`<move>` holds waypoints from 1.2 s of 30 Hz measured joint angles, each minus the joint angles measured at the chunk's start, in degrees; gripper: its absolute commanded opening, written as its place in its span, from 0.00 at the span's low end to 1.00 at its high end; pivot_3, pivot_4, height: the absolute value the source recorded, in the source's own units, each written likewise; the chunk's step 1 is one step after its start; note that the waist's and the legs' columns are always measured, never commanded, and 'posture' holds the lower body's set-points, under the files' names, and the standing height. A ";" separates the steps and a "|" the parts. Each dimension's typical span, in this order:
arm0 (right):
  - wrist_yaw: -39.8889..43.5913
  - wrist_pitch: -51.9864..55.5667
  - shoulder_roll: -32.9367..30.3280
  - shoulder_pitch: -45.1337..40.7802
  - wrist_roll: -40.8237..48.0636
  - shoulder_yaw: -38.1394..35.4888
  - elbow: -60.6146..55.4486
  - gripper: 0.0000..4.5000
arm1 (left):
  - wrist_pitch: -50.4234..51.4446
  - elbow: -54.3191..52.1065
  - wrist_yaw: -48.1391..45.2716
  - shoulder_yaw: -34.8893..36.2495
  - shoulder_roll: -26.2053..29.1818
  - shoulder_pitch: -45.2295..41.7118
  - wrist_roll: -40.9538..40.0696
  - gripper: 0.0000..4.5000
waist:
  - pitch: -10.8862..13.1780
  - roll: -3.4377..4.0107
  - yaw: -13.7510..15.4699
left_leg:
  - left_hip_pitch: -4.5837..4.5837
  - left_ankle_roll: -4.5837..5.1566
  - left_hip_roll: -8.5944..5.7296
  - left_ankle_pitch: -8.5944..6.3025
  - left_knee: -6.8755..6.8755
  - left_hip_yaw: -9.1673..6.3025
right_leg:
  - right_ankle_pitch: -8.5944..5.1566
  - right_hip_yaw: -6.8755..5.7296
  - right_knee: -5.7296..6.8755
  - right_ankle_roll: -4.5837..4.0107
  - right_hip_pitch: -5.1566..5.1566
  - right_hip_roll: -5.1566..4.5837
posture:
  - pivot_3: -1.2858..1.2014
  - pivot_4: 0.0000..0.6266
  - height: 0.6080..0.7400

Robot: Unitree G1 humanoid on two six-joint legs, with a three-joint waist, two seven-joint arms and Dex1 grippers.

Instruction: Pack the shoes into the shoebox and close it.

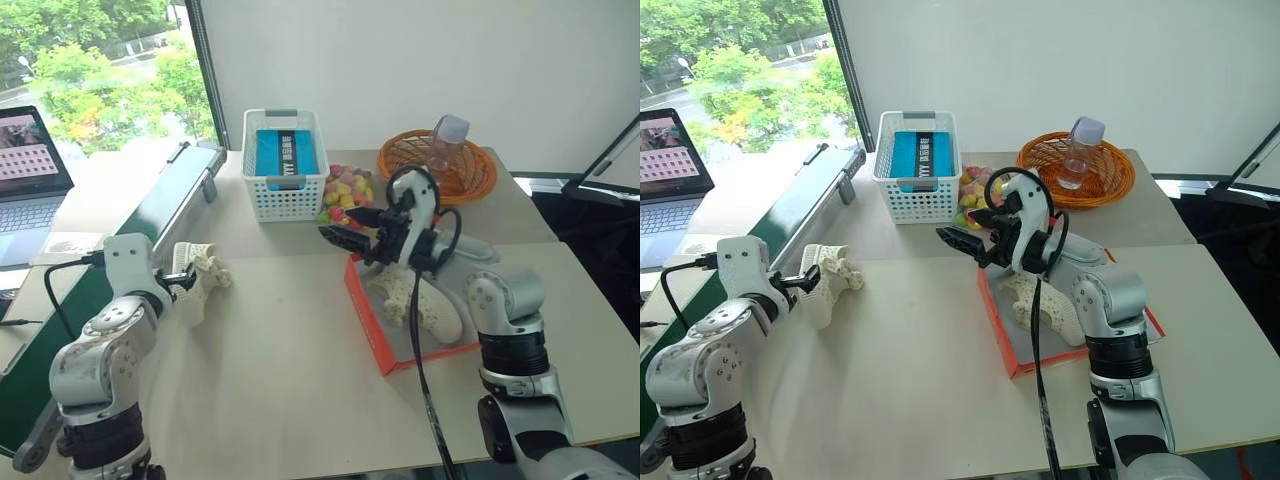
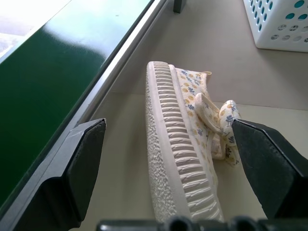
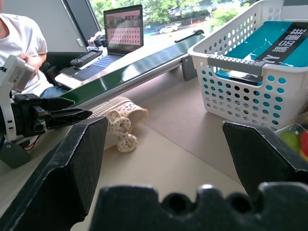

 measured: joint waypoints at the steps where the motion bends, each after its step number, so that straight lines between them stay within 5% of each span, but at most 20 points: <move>1: 0.00 0.00 -0.03 -0.01 0.00 0.00 0.00 1.00 | 0.18 0.01 -0.13 -0.01 -0.97 0.69 -0.06 0.99 | 0.00 0.00 0.00 | 0.00 0.00 0.00 0.00 0.00 0.01 | 0.00 0.00 0.00 0.00 0.00 0.00 | 0.52 0.24 1.00; 3: -0.03 0.00 -0.06 -0.01 0.00 0.02 0.01 1.00 | 1.38 0.18 -1.29 0.10 -3.87 2.70 -1.46 0.99 | 0.00 0.00 -0.02 | 0.00 0.00 0.00 0.00 0.00 0.01 | 0.00 0.01 -0.01 0.00 0.00 -0.01 | 0.52 0.24 1.00; 6: -0.13 0.00 -0.09 -0.01 -0.01 0.02 0.01 1.00 | 2.28 1.37 -2.32 -0.99 -6.44 6.41 -2.01 0.84 | 0.00 0.00 -0.07 | 0.00 0.00 0.00 0.00 0.00 0.00 | -0.01 0.01 0.01 -0.02 -0.02 0.00 | 0.52 0.24 1.00; 10: -0.44 0.00 -0.17 -0.01 -0.01 0.02 0.01 1.00 | 1.79 1.92 -2.45 -0.99 -6.97 7.22 -1.64 0.49 | 0.00 0.00 0.00 | 0.00 0.00 -0.01 0.00 0.00 -0.02 | -0.01 0.01 0.00 -0.04 -0.01 0.00 | 0.52 0.24 1.00; 15: -0.55 0.00 -0.39 -0.01 0.00 0.02 0.00 1.00 | -2.22 3.39 -2.41 -0.99 -6.58 5.46 0.21 0.21 | 0.00 0.00 0.09 | 0.00 0.00 -0.01 0.00 0.01 -0.02 | 0.00 0.01 0.00 -0.05 -0.02 0.00 | 0.52 0.24 1.00; 27: -1.28 0.23 0.33 -0.07 0.72 -0.80 0.04 1.00 | -17.58 2.56 -7.58 -4.01 -8.96 -9.10 -3.84 0.21 | 0.06 -0.10 0.28 | -0.16 0.01 -0.02 0.01 0.03 -0.04 | 0.02 0.02 -0.05 0.00 -0.08 0.03 | 0.52 0.24 1.00; 31: -8.29 3.11 8.66 -4.18 11.80 -11.36 2.71 1.00 | -18.33 -3.17 -8.40 -3.01 -14.36 -17.28 -15.53 0.21 | 0.05 -0.09 0.27 | -0.17 0.04 -0.06 0.00 0.08 -0.02 | 0.09 0.10 -0.10 0.12 -0.02 0.00 | 0.52 0.24 1.00; 36: -19.69 4.32 14.39 -9.54 29.20 -24.93 6.61 1.00 | -11.54 -1.53 -0.28 -0.57 -23.13 -13.21 -40.72 0.21 | 0.05 -0.09 -0.01 | -0.13 0.08 -0.03 -0.01 0.09 -0.13 | 0.09 0.06 -0.08 0.13 0.03 0.03 | 0.52 0.24 1.00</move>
